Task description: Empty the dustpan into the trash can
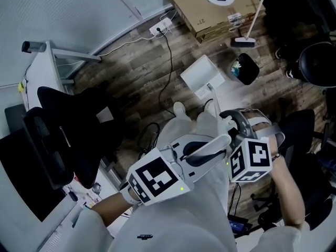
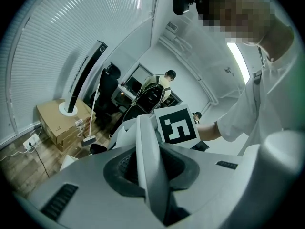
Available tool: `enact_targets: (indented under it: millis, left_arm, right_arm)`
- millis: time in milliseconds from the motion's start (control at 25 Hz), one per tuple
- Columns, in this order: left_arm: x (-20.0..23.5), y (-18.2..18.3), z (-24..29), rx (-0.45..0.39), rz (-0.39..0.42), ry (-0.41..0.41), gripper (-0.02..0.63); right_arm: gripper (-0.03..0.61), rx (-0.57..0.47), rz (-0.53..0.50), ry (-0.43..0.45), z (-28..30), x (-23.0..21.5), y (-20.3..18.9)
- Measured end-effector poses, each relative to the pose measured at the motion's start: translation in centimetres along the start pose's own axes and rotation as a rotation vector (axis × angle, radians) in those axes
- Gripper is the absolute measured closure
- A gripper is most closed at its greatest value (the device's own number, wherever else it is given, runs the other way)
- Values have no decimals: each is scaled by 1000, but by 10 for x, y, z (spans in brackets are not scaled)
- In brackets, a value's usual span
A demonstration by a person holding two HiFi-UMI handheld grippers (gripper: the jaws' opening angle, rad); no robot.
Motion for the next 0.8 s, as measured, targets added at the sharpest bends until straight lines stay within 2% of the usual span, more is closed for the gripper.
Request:
enact_targets:
  millis: [480, 800]
  left_arm:
    - [57, -30, 24, 141, -21, 28, 552]
    - [85, -39, 40, 196, -17, 18, 552]
  right_arm:
    - [492, -99, 86, 30, 72, -5, -22]
    - [492, -139, 161, 21, 100, -13, -37]
Point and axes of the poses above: the fingertips, and each gripper's own axes: z forward along the fingers, x to its left, y out of its top, the point moved 6 cm from there along -z, backward along the fingers, and after that the axes turned 4 degrees about z, right-handed, at the moved point
